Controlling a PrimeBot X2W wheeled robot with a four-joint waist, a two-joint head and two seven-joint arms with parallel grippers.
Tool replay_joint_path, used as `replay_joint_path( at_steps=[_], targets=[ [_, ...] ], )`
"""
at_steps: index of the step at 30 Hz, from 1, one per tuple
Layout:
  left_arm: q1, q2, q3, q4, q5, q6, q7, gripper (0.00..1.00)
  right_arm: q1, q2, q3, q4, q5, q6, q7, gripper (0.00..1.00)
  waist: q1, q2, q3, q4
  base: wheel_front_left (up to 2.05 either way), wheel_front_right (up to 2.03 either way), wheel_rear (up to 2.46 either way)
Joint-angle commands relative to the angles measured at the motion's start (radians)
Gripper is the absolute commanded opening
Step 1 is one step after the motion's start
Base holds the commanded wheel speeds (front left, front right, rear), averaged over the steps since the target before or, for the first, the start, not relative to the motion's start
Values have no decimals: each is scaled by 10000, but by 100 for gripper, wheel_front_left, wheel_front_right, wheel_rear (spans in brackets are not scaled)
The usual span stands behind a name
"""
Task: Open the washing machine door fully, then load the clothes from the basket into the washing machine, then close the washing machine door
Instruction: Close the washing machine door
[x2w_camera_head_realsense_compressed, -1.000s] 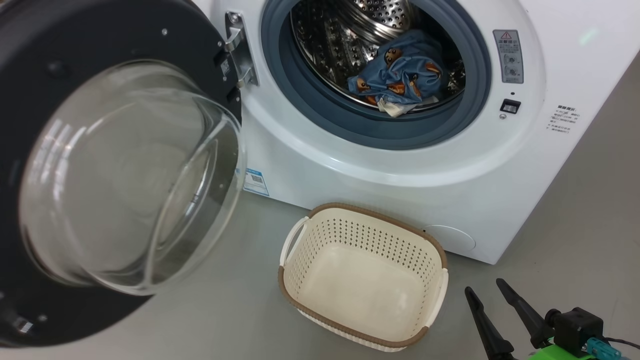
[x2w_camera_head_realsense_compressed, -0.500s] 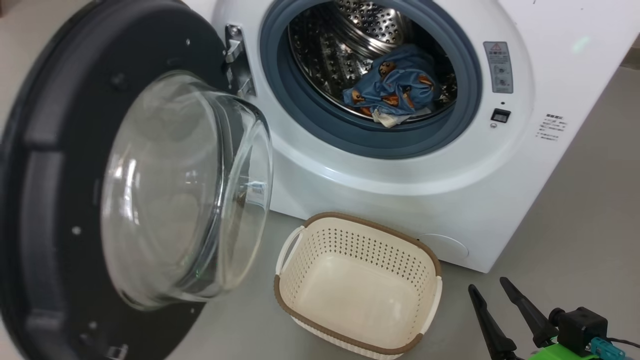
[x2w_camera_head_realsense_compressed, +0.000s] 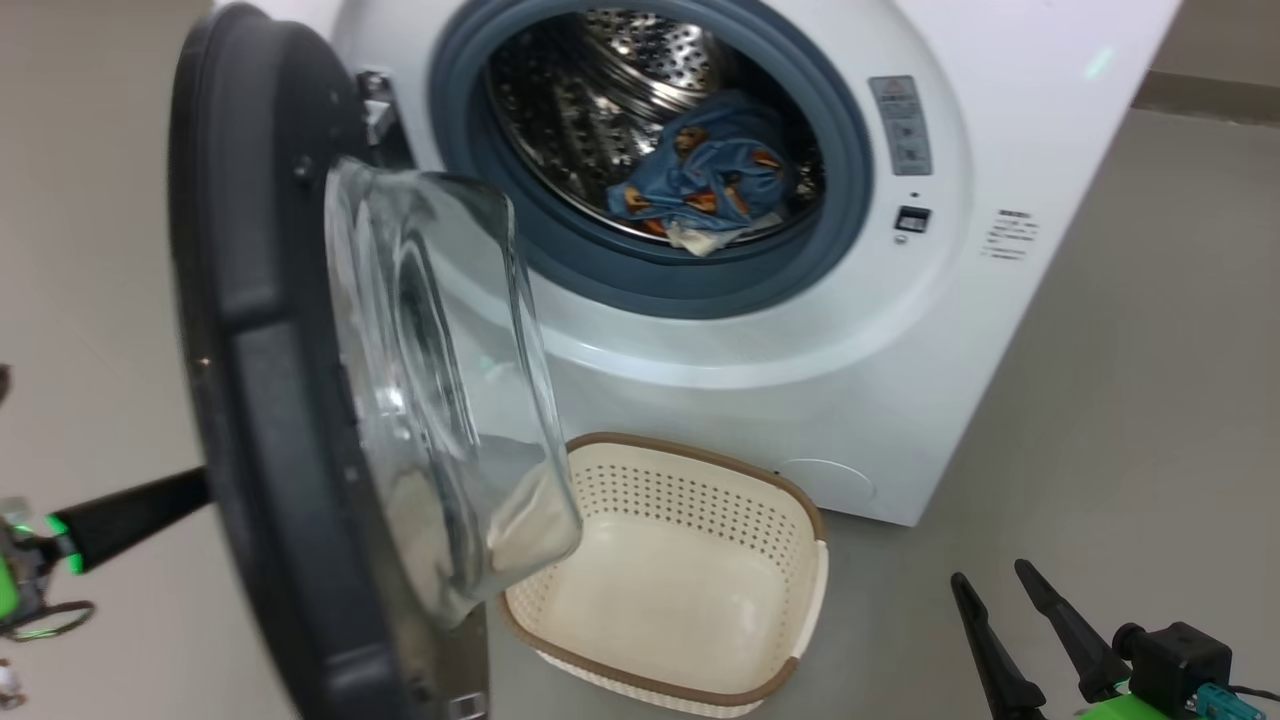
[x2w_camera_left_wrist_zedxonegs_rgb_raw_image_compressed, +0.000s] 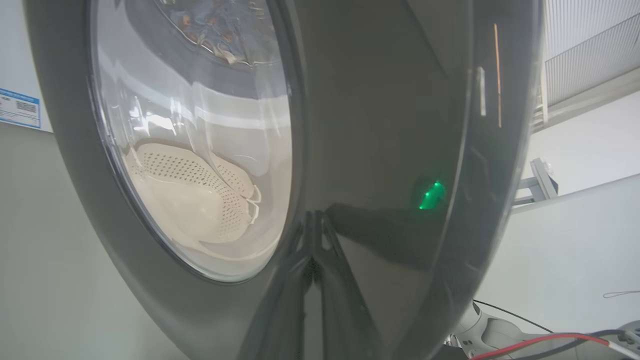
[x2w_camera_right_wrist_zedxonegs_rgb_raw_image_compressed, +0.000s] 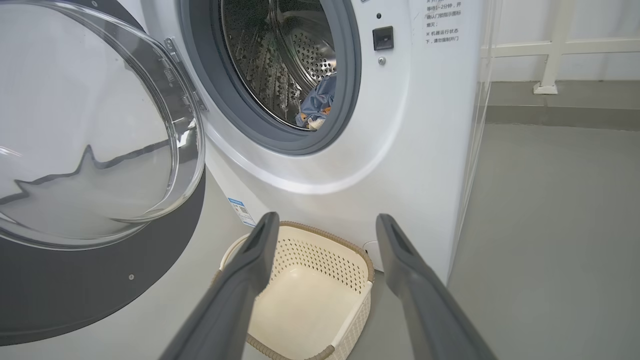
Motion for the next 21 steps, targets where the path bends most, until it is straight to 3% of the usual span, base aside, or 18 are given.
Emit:
replay_joint_path(
  at_steps=[1,10,21],
  targets=[
    [-597,223,368,-496,-174,-34,26,0,-62,-87,155,-288,-123,27,-49,100,-1,0,68,-351,0,0,0],
    [-1321,-590,-330,-797,167,-34,-288,0,-177,45,96,-339,-156,27,-49,100,-1,0,302,-1377,0,0,0],
    [-2757,-1487,-1167,-91,1024,-34,-1243,0,-432,280,51,-383,-211,27,-49,100,-1,0,682,-2702,0,0,0]
  ],
)
